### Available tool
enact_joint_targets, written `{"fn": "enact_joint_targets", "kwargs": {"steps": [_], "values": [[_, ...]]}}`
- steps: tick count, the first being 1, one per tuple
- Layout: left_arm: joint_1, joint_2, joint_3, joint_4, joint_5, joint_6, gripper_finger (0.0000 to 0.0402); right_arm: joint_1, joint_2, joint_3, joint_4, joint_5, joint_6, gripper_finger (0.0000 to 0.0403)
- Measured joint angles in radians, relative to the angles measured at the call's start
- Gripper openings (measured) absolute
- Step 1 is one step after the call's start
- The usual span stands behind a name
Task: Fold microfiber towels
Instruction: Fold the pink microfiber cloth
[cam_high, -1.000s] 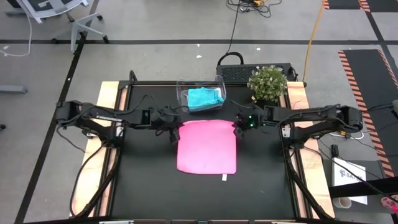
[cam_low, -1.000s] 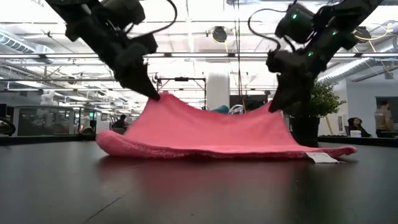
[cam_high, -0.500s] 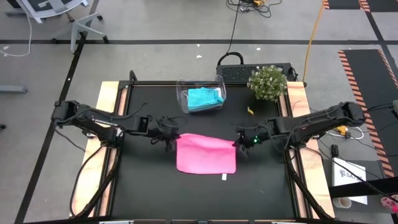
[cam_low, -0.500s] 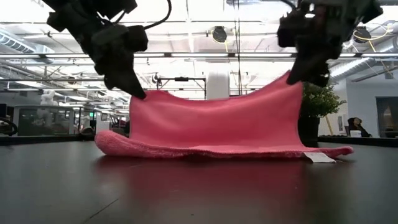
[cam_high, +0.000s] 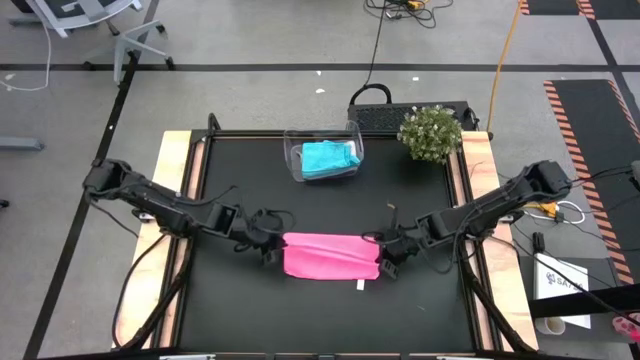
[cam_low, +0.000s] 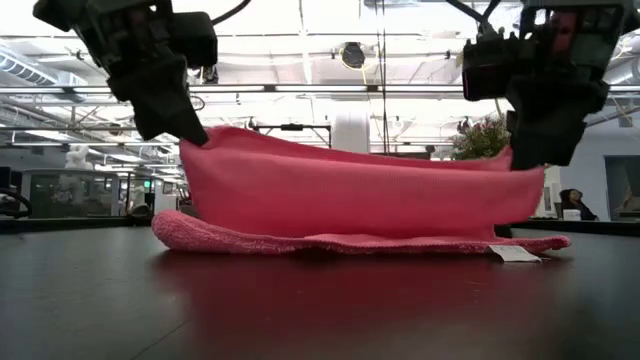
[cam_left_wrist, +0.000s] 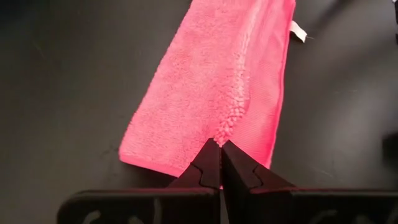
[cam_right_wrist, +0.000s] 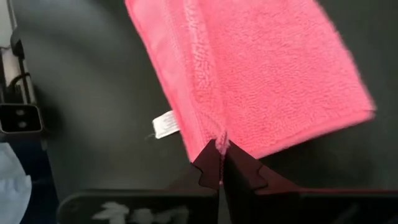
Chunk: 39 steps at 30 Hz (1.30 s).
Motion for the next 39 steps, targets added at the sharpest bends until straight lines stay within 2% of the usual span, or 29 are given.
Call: {"fn": "enact_joint_targets", "kwargs": {"steps": [6,10,24,33,39], "values": [[-0.058,0.048,-0.001,0.009,-0.014,-0.064,0.0001,0.016,0.058,-0.001,0.035,-0.033,0.003,0.0],[-0.076,0.1,-0.001,0.047,0.014,-0.093,0.0012,0.014,0.06,-0.001,0.043,-0.053,-0.008,0.0],[-0.071,0.129,-0.001,0.021,0.122,-0.099,0.0124,0.011,0.06,-0.001,0.051,-0.081,-0.025,0.0067],[0.02,0.13,-0.001,0.055,-0.125,-0.053,0.0133,-0.059,0.059,-0.002,0.049,-0.04,-0.189,0.0082],[0.062,0.168,0.0,0.058,-0.112,-0.042,0.0133,-0.073,0.059,-0.043,0.056,-0.025,-0.177,0.0064]]}}
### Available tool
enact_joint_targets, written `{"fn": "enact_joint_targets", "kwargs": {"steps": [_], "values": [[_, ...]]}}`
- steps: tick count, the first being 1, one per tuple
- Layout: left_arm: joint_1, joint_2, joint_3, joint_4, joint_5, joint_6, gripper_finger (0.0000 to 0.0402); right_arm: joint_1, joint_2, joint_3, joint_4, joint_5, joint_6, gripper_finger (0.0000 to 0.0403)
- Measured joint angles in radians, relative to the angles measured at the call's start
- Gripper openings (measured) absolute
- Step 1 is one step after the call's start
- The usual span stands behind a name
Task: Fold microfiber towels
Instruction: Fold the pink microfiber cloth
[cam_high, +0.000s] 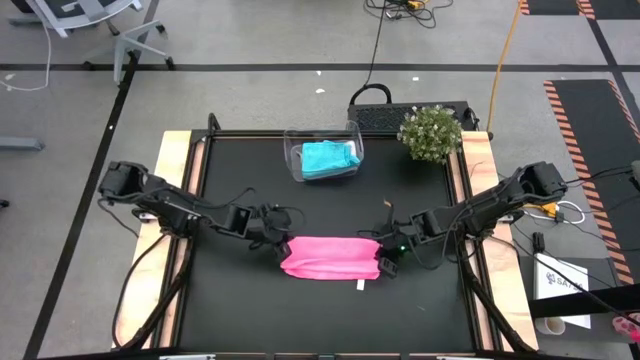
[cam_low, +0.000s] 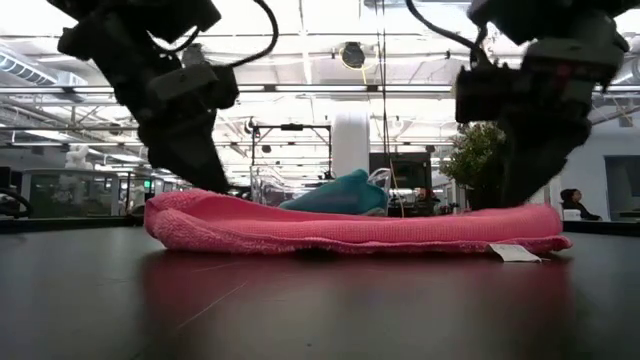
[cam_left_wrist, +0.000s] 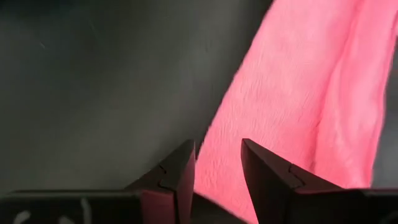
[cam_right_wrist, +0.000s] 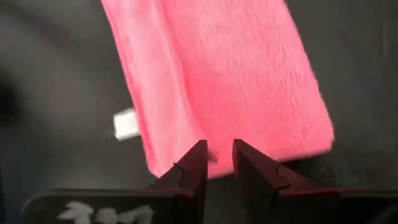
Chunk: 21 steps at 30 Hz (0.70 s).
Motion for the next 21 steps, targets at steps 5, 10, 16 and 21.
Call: {"fn": "enact_joint_targets", "kwargs": {"steps": [5,10,16,21], "values": [[0.0,0.068,0.0,0.029,0.042,-0.006,0.0134,-0.001,0.0,-0.02,0.018,0.0,0.039,0.0049],[0.0,0.126,0.0,0.084,0.093,-0.024,0.0134,0.015,0.0,-0.021,0.062,-0.036,0.083,0.0041],[0.0,0.14,0.0,0.105,0.108,-0.026,0.0134,0.073,0.0,-0.021,0.136,-0.09,0.168,0.0033],[0.0,0.14,0.0,0.101,0.109,-0.026,0.0134,0.118,0.0,-0.021,0.15,-0.137,0.243,0.0027]]}}
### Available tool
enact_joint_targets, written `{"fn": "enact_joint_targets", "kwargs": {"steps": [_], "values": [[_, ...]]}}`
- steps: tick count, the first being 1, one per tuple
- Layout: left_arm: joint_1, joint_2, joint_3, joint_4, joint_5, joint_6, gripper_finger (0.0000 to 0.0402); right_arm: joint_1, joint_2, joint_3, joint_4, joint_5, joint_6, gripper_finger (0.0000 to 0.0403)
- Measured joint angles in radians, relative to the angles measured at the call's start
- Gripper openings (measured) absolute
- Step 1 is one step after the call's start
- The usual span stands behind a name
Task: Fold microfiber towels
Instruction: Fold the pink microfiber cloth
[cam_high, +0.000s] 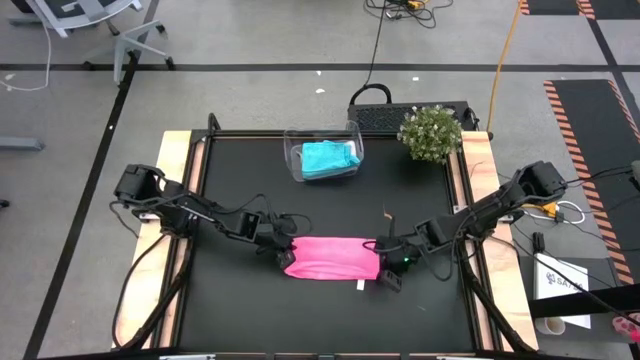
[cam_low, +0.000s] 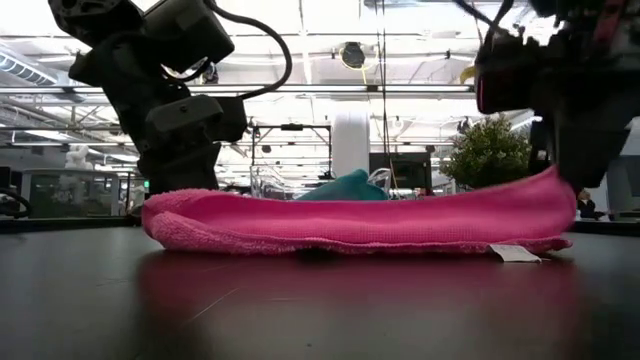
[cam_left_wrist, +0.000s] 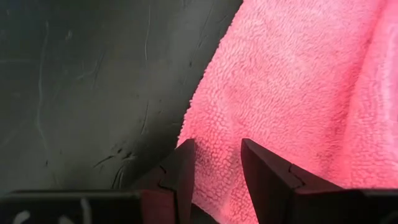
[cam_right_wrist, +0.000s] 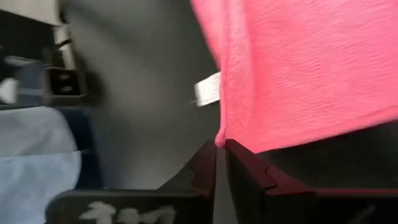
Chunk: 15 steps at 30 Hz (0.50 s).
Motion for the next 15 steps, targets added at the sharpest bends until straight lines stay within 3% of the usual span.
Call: {"fn": "enact_joint_targets", "kwargs": {"steps": [9,15], "values": [[0.0,0.0,0.0,-0.001,0.005,-0.001,0.0134,0.004,-0.005,0.0,0.172,-0.141,0.04,0.0012],[0.0,0.0,0.0,-0.001,0.006,0.006,0.0134,-0.028,-0.005,0.0,0.139,-0.066,-0.054,0.0001]]}}
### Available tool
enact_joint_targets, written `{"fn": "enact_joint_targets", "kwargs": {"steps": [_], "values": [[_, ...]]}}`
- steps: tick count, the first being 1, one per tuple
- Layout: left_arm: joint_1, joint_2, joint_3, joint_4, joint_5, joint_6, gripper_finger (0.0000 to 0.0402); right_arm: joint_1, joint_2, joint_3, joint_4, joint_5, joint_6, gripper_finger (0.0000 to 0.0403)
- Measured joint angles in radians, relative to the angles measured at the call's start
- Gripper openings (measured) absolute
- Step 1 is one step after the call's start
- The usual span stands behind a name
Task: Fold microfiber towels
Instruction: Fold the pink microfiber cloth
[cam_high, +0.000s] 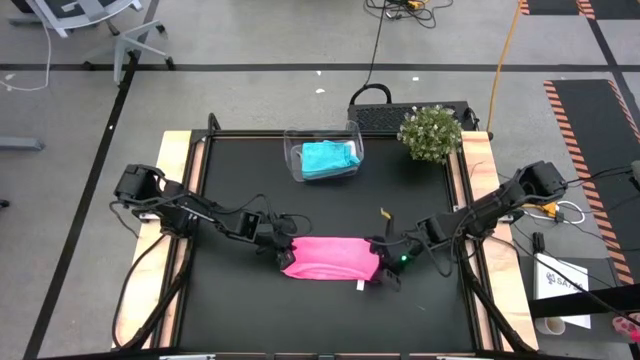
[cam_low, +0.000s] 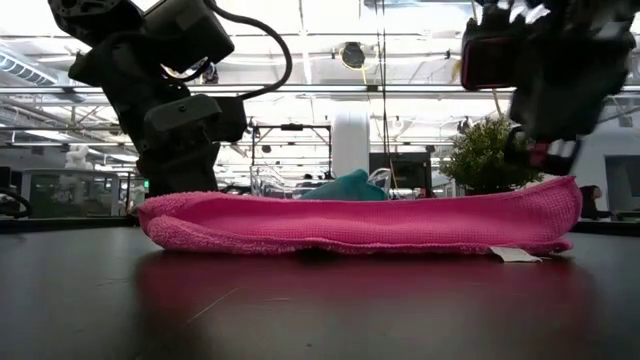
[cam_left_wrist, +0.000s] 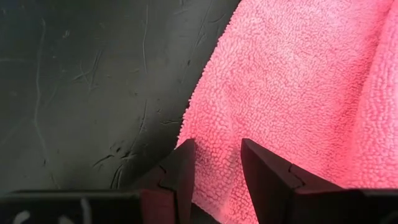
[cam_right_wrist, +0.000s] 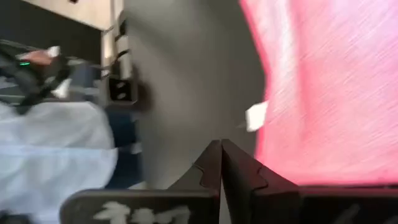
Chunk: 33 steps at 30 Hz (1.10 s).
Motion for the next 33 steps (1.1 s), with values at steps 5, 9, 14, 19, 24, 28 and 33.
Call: {"fn": "enact_joint_targets", "kwargs": {"steps": [5,9,14,19,24,28,33], "values": [[0.0,0.0,0.0,0.0,0.0,0.001,0.0134,-0.04,0.0,0.0,-0.072,0.264,-0.165,0.0],[0.0,0.0,0.0,-0.001,0.0,0.003,0.0134,-0.062,0.012,0.0,-0.08,0.331,-0.18,0.0],[0.0,0.0,0.0,-0.001,0.001,0.003,0.0134,-0.043,0.054,0.0,-0.074,0.279,-0.137,0.0],[0.0,0.0,0.0,-0.003,0.001,0.002,0.0134,0.004,0.127,0.0,-0.02,0.231,-0.077,0.0],[0.0,0.0,0.0,-0.006,0.001,-0.004,0.0134,0.053,0.158,0.0,-0.029,0.147,-0.024,0.0],[0.0,0.0,0.0,-0.009,0.001,-0.004,0.0134,0.067,0.142,0.0,-0.067,0.072,-0.022,0.0],[0.0,0.0,0.0,-0.021,0.001,-0.004,0.0134,0.061,0.128,0.0,-0.114,0.044,-0.022,0.0]]}}
